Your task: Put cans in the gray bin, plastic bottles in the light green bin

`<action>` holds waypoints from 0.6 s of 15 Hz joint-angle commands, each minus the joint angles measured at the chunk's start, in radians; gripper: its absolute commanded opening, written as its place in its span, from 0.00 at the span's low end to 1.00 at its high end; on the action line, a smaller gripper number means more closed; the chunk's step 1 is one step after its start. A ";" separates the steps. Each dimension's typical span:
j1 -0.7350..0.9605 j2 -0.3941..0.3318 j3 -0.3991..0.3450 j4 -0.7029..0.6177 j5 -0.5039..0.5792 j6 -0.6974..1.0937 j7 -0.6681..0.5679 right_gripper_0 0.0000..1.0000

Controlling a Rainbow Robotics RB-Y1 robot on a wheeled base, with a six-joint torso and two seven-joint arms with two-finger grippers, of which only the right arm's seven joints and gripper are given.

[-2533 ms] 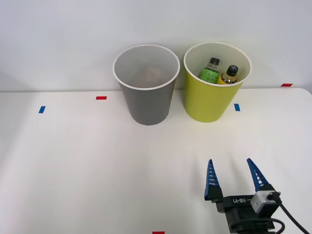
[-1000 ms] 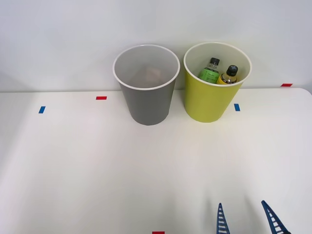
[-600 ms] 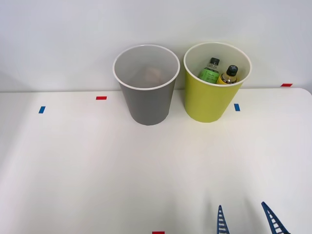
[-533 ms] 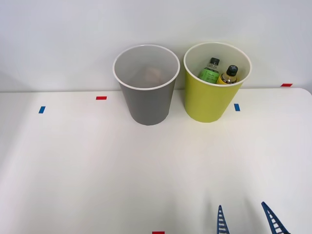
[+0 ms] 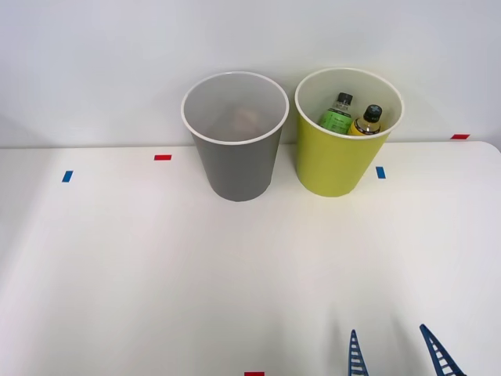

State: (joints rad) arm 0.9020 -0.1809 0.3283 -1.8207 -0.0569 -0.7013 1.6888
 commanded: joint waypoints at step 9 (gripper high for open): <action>0.000 0.000 0.000 0.000 0.000 0.000 0.000 1.00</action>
State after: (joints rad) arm 0.9020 -0.1810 0.3283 -1.8207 -0.0568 -0.7012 1.6889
